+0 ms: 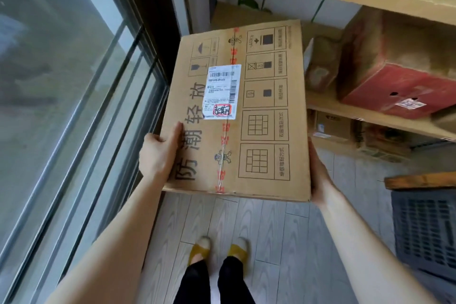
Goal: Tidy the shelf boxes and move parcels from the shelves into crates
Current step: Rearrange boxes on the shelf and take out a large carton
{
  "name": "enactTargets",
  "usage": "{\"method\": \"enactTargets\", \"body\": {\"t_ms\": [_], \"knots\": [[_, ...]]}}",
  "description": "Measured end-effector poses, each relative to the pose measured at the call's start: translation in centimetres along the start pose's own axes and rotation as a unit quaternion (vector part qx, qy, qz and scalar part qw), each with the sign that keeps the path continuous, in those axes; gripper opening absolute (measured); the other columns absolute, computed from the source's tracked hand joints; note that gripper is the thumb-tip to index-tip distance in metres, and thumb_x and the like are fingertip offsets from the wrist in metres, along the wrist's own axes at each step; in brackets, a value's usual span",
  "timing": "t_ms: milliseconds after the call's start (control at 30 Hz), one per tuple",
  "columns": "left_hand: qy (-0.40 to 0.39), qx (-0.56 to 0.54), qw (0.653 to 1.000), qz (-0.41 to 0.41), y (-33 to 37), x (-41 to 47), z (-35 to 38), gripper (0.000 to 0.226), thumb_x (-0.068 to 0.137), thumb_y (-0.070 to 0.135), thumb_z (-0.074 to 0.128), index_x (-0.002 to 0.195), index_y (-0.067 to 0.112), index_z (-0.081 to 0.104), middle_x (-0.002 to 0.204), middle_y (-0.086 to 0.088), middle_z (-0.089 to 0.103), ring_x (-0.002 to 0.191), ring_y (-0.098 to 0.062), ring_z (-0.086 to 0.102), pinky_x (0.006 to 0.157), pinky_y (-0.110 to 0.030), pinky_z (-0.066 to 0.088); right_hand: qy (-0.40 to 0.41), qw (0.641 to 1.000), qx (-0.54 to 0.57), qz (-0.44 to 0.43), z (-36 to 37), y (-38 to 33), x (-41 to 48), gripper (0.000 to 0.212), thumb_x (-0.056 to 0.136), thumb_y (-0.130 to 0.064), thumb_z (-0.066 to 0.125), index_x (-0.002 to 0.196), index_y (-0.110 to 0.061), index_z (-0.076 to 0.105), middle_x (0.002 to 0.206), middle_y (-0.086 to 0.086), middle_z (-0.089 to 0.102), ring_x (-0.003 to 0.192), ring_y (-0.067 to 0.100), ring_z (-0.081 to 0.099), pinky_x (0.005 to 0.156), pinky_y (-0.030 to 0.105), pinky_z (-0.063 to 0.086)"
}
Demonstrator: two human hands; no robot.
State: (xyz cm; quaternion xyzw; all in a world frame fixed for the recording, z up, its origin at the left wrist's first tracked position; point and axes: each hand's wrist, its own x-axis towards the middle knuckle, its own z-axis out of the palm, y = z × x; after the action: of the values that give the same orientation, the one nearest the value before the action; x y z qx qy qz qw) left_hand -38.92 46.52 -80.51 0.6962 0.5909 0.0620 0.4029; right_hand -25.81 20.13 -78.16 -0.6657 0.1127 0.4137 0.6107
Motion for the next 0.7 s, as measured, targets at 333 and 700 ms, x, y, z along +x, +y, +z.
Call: {"method": "enactTargets", "body": {"t_ms": [333,700], "knots": [[0.044,0.03,0.994,0.092,-2.3,-3.2,-4.7,0.06,0.077,0.069,0.05,0.061,0.012,0.04,0.055,-0.002,0.046,0.057,-0.025,0.047,0.056,-0.031,0.034,0.05,0.999,0.02,0.008,1.4,4.0,-3.3,0.035,0.087,-0.045,0.044,0.074,-0.032,0.074,0.079,-0.001,0.074,0.071,0.013,0.07,0.066,0.031,0.054],[-0.103,0.151,0.947,0.265,6.0,-19.7,2.1,0.042,0.079,0.067,0.049,0.075,0.025,0.053,0.072,-0.002,0.06,0.065,-0.025,0.054,0.064,-0.033,0.047,0.234,0.919,0.308,0.073,-11.7,11.5,-18.1,0.058,0.09,-0.055,0.039,0.058,-0.019,0.071,0.053,0.003,0.068,0.044,0.018,0.065,0.038,0.022,0.048]]}}
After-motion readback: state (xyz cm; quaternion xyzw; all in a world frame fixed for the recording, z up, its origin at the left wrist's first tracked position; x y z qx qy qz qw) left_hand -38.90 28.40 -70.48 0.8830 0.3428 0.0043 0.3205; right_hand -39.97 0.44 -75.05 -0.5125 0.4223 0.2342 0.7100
